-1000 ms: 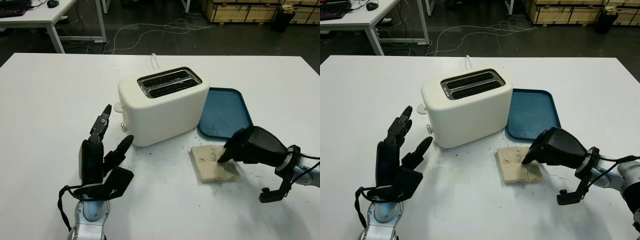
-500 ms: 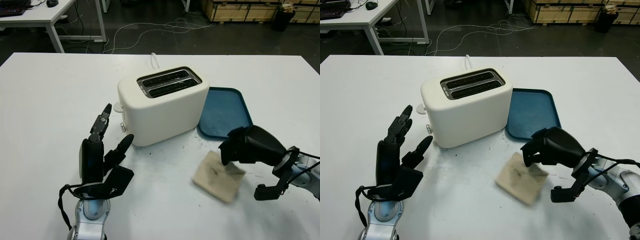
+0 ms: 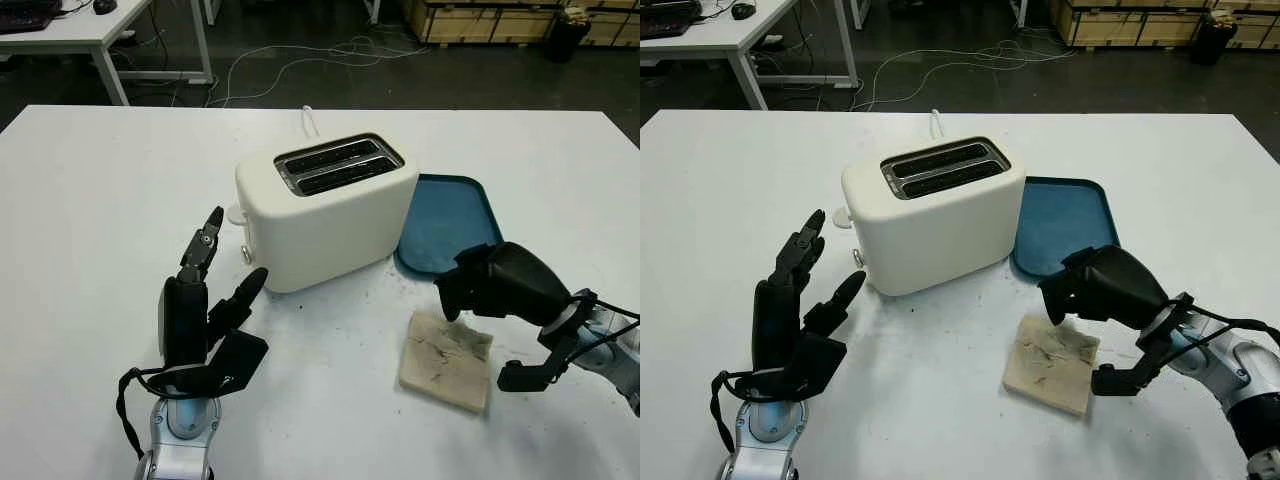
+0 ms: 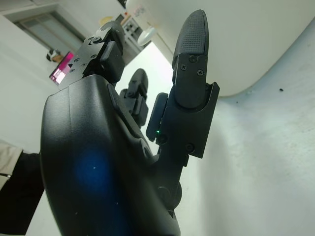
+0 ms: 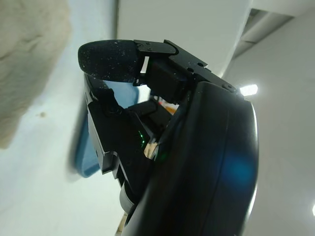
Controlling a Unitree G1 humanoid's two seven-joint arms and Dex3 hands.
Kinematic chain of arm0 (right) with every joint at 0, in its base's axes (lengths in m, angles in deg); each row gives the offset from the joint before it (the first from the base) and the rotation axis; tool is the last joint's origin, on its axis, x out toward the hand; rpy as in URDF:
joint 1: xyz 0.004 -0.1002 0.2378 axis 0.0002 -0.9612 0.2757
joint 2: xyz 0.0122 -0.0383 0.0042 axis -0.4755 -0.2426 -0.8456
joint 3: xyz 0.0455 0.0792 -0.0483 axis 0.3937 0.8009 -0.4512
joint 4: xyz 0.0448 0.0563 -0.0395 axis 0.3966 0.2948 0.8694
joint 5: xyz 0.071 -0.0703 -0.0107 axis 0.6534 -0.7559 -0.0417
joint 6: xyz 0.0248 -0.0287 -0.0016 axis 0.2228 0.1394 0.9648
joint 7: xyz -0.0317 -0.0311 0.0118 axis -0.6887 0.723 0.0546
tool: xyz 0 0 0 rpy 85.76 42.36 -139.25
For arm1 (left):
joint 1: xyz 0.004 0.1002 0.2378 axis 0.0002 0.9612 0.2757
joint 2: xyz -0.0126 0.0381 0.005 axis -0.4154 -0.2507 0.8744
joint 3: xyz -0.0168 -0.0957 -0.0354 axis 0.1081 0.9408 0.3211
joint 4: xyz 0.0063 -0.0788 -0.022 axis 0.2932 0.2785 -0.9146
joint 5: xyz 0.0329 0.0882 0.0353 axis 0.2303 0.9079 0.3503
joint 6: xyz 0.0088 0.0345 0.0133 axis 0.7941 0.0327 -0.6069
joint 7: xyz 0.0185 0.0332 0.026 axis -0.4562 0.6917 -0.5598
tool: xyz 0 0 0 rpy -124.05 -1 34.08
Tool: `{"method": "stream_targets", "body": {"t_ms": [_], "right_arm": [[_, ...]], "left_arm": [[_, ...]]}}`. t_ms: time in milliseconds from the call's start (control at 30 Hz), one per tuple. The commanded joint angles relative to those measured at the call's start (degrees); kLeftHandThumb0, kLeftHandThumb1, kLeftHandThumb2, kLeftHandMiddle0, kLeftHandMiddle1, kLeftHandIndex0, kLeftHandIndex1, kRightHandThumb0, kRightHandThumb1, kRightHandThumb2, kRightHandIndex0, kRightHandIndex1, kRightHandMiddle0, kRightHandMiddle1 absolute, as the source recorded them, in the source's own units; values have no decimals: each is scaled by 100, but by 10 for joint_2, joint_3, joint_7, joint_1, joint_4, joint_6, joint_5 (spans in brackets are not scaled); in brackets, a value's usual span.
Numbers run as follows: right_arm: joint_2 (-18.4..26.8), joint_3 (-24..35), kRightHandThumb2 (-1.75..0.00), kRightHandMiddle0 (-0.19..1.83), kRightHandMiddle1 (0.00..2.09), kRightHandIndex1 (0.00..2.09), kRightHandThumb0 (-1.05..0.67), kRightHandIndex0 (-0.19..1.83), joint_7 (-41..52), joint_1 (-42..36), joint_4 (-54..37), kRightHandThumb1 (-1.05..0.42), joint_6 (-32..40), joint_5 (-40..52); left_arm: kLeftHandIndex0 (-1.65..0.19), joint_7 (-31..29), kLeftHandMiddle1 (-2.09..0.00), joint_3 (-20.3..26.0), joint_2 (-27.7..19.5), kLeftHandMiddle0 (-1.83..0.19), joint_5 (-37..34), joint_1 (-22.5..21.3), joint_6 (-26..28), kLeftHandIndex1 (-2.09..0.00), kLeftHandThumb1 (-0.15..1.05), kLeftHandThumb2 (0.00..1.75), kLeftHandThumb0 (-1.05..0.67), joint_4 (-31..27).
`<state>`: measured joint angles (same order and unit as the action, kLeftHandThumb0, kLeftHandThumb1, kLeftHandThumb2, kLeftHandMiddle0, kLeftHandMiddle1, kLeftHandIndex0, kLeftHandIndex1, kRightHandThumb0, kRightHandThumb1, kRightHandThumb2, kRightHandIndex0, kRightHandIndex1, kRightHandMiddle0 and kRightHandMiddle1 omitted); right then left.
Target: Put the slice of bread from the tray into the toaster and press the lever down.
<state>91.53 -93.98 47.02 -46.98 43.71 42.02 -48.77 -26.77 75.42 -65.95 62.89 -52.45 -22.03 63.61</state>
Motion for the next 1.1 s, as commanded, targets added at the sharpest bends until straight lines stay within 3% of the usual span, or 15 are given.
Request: {"method": "stream_targets", "body": {"t_ms": [0,100,133,167,200,267,300,467,600,800,1067], "right_arm": [[-8,37,-1,90,137,168,7,94,60,-21,-78,-84,102,46],[-9,84,0,81,120,162,3,76,176,-55,-224,-78,284,95],[0,98,0,77,111,152,-5,69,221,-61,-265,-77,335,113],[11,112,0,76,92,131,-15,66,264,-69,-303,-76,382,129],[18,124,0,81,55,94,-26,70,296,-76,-333,-74,418,138],[18,145,0,87,16,57,-33,73,334,-106,-387,-74,457,157],[13,153,0,85,9,50,-33,72,345,-124,-416,-74,468,166],[-8,176,0,74,0,20,-33,66,341,-213,-519,-70,468,133],[15,165,-4,64,0,8,-56,62,382,-245,-534,-83,524,66],[-12,132,-2,52,0,14,-66,80,420,-274,-604,-91,599,-14],[-19,67,-16,51,0,11,-71,78,410,-278,-582,-92,585,-128]], "left_arm": [[-34,3,-1,0,-1,-45,5,-2,0,0,92,28,-64,0],[-34,4,-1,-1,1,-45,5,-1,1,0,92,28,-65,-1],[-34,5,-1,-2,2,-45,5,-1,1,0,92,28,-65,0],[-34,6,-1,-3,2,-45,6,0,0,0,92,28,-65,0],[-34,7,-1,-3,3,-45,7,0,-1,0,92,28,-65,0],[-34,8,-1,-5,2,-45,6,2,-5,0,92,28,-64,2],[-34,8,-1,-5,2,-45,6,2,-6,0,92,28,-64,3],[-34,11,-1,-9,4,-46,11,3,-2,0,92,27,-64,1],[-35,10,-1,-11,5,-46,11,6,3,0,92,25,-63,-4],[-33,5,0,-11,4,-45,3,9,-2,0,92,25,-63,-2],[-33,6,0,-14,7,-44,2,10,2,0,92,24,-62,-4]]}}
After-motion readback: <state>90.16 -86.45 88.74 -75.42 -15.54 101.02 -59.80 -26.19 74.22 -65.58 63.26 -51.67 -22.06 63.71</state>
